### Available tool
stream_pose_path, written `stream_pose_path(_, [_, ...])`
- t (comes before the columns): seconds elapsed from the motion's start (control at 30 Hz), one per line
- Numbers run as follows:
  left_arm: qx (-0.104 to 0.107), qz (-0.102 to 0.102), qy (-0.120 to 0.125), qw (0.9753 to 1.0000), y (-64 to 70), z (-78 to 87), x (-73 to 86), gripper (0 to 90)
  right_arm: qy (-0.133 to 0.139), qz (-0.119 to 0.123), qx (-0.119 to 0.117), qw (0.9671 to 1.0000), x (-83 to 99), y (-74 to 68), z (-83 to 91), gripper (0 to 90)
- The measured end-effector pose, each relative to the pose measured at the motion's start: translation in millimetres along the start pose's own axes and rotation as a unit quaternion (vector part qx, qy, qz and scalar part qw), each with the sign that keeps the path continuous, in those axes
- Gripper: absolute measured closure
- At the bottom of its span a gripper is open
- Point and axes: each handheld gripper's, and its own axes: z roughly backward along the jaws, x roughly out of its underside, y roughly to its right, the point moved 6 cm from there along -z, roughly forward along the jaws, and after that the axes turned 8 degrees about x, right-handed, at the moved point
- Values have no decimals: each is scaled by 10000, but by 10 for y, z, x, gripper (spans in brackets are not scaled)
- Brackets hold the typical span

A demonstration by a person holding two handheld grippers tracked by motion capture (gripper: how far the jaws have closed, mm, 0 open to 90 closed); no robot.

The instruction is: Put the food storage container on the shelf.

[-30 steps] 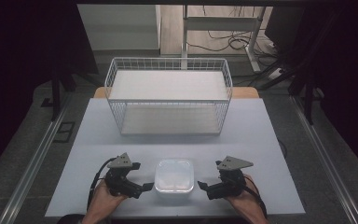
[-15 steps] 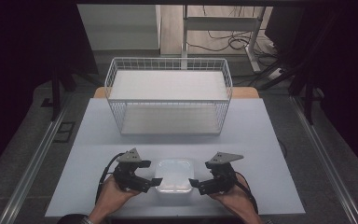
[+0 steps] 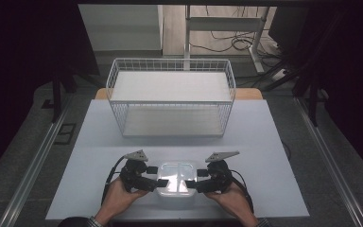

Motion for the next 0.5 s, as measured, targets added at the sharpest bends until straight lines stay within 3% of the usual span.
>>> stream_pose_path(0.03, [171,77,-16,9998,32,48,58,332,-88,-86,-77,9999,29,-13,20,322])
stream_pose_path(0.13, [246,88,39,9997,63,101,109,459,-167,-209,-84,9996,55,-33,67,386])
stream_pose_path(0.23, [77,4,119,9999,137,156,117,538,-140,-365,43,9992,71,-49,190,575])
stream_pose_path(0.3, [43,25,150,9999,149,160,113,552,-144,-382,55,9992,77,-54,203,587])
stream_pose_path(0.33, [-60,152,280,9995,154,171,104,608,-72,-564,71,9984,89,-64,246,643])
stream_pose_path(0.4, [-119,207,368,9990,151,183,95,631,-21,-622,48,9980,87,-62,260,669])
stream_pose_path(0.43, [-212,324,552,9977,152,199,72,702,120,-785,-9,9968,74,-46,296,739])
stream_pose_path(0.5, [-272,350,607,9972,154,200,65,715,162,-824,-9,9965,70,-39,300,751])
